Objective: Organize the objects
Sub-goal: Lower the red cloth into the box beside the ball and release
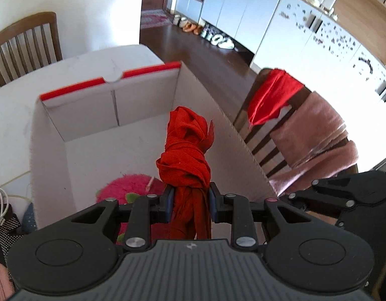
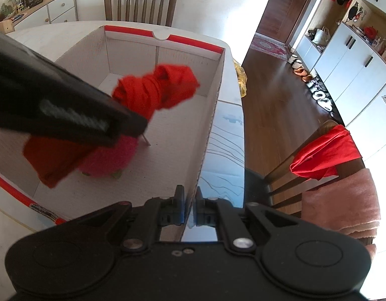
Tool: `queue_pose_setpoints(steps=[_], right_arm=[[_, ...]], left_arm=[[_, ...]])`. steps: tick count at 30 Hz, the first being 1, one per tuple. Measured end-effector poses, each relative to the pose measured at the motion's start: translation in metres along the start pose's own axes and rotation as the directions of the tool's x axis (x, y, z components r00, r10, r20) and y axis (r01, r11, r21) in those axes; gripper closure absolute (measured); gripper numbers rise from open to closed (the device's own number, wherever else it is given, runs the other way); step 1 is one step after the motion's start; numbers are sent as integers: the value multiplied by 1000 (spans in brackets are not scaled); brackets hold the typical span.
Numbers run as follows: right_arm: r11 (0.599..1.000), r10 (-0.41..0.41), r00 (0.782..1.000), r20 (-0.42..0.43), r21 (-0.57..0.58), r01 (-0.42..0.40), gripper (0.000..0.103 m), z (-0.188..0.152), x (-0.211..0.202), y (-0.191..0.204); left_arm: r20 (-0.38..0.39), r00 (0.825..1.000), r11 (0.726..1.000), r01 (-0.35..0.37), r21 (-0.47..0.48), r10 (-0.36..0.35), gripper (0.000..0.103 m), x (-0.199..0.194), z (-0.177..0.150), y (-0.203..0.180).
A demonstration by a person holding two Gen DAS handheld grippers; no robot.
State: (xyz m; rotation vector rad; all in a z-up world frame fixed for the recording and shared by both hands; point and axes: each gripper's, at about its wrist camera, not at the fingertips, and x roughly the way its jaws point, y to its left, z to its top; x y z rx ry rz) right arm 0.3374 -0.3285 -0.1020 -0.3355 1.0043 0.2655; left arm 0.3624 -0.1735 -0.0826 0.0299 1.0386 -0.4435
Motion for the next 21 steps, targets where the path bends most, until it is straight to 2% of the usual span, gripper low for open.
queue_pose_setpoints(steps=[3,6,12,15,16,19,21], right_arm=[[1000,1,1000,0,1,-1,98,0,0,0],[1000,2,1000,0,1,-2,98,0,1,0],[1000,6,1000,-2,4,-6,98,-2,2,-1],[1000,7,1000,-1,5,-7,98,-2,2,-1],[1000,7,1000,-1,5,-7,98,-2,2,-1],[1000,7,1000,-2,6,-7,98,-2,2,-2],[1000,7,1000,-2,6,-7,98,-2,3,-1]], left_arm=[[-26,1000,1000,7,-8,-7,77,7,-1,3],[-42,999,1000,-20,8,20,77,13,-4,4],[-48,999,999,-9,30,11,76,18,-8,5],[-46,999,999,-13,52,15,73,20,-8,2],[-45,999,999,-11,51,13,69,20,-8,2],[-27,1000,999,-2,48,3,46,16,-10,1],[-11,1000,998,-7,55,8,42,12,-11,1]])
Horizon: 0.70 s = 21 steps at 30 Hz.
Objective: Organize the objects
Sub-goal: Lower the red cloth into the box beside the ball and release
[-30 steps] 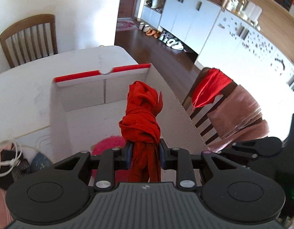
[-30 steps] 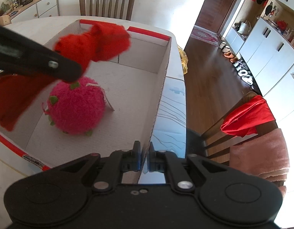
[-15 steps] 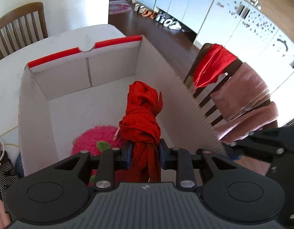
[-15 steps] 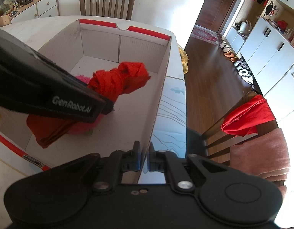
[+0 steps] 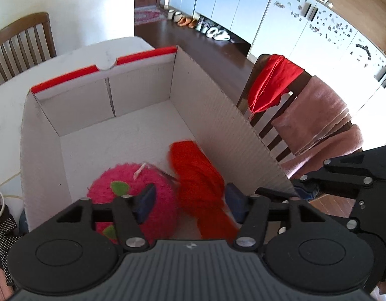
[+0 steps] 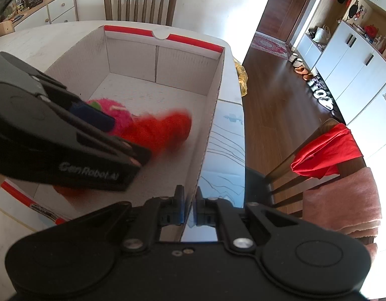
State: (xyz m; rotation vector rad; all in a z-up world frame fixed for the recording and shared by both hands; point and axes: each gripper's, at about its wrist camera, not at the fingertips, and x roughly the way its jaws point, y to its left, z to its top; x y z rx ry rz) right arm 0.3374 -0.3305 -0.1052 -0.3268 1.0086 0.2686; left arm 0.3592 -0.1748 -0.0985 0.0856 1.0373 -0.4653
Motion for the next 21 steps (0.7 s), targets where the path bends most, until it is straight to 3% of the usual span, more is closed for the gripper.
queue_pose_setpoints(steps=[21], right_arm=[[1000,-2,1000,-5,-3,2,97,-1,-2,-3]], left_arm=[[104,993,998,-55,-22,57,42,-69,-11,17]])
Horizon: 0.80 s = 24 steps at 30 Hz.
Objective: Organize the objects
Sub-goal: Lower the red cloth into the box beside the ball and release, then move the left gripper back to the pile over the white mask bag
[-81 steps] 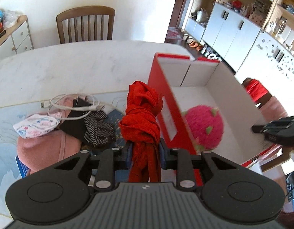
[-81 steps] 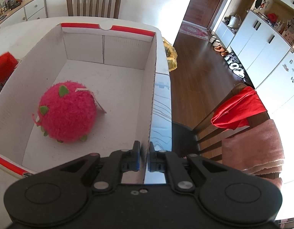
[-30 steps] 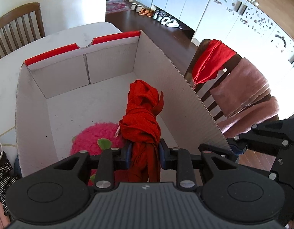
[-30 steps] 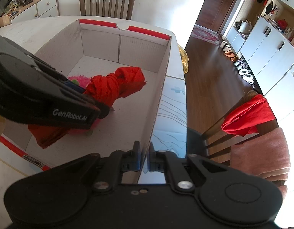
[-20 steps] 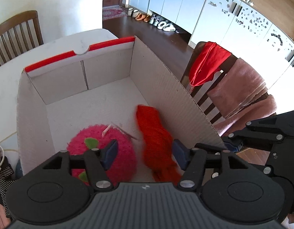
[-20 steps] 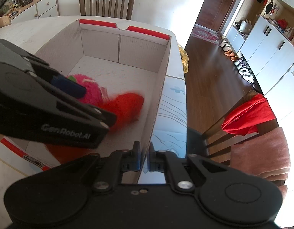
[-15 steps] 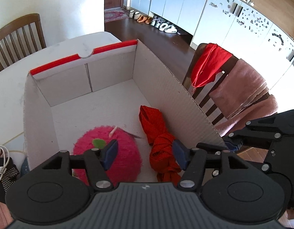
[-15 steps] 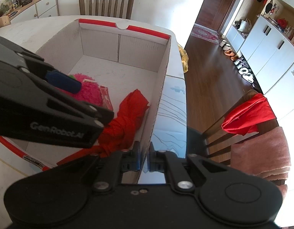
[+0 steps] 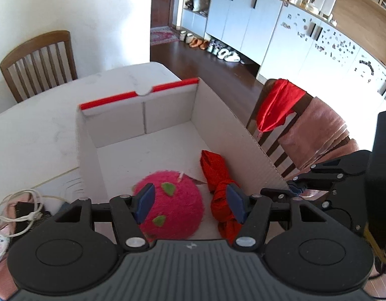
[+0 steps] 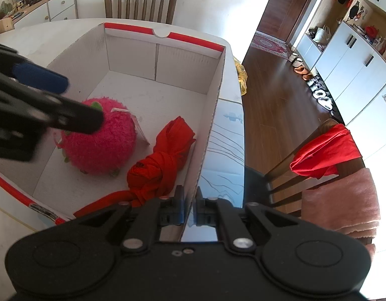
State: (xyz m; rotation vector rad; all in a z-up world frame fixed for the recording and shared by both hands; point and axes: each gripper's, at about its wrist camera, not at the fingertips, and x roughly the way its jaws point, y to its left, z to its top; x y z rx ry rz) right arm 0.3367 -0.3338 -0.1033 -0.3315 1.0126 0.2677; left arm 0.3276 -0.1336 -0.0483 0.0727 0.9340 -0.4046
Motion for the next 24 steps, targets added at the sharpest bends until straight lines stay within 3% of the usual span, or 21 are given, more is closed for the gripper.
queue_pose_setpoints(steps=[12,20,24], right_arm=[[1000,-1,1000,-3,0,1,97,0,-2,-1],[1000,-3,1000,-6,1,3,97,0,-2,-2],[1000,-5,1000,-8,2,5,97,0,-3,-4]], left_arm=[[40,996,993,-74,-92,78,41,-54,-27,53],[37,982,966,-174,-193,184,20,-82,-53,100],[18,975,945,-211,-251,222,19,-90,-68,129]])
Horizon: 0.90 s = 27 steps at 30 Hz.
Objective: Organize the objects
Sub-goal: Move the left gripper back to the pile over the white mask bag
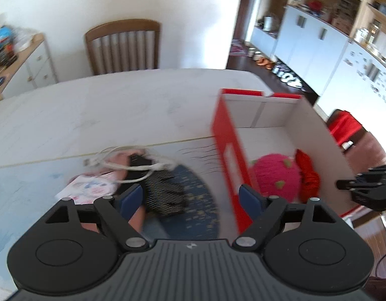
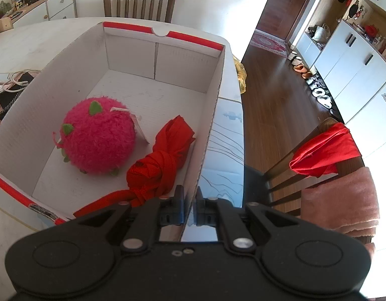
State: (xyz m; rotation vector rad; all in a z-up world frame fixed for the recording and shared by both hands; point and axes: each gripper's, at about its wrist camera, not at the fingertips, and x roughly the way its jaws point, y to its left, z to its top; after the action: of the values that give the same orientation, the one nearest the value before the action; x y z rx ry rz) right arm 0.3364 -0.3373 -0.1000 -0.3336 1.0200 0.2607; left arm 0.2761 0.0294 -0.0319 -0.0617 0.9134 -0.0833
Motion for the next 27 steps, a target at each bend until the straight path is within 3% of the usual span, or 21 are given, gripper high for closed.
queue_pose_setpoints(steps=[3,7,20,27], right_arm=[[1000,-2,1000,-1,-1,2,97,2,0,2],[1000,-4,1000,-4,0,4,97,3,-1,4],[1000,-14,1000,-12,4,14,97,5,-1,6],[1000,-15,1000,-12,4,15,97,6,-1,7]], left_arm=[[-18,999,998,-30,-47,30,17,1,-4,24],[-41,996,993,-77,-91,73,2,6,-7,52],[-120,988,936,-130,-326,96,1,41,-5,139],[-136,982,936,-171,-308,134,2,58,-1,143]])
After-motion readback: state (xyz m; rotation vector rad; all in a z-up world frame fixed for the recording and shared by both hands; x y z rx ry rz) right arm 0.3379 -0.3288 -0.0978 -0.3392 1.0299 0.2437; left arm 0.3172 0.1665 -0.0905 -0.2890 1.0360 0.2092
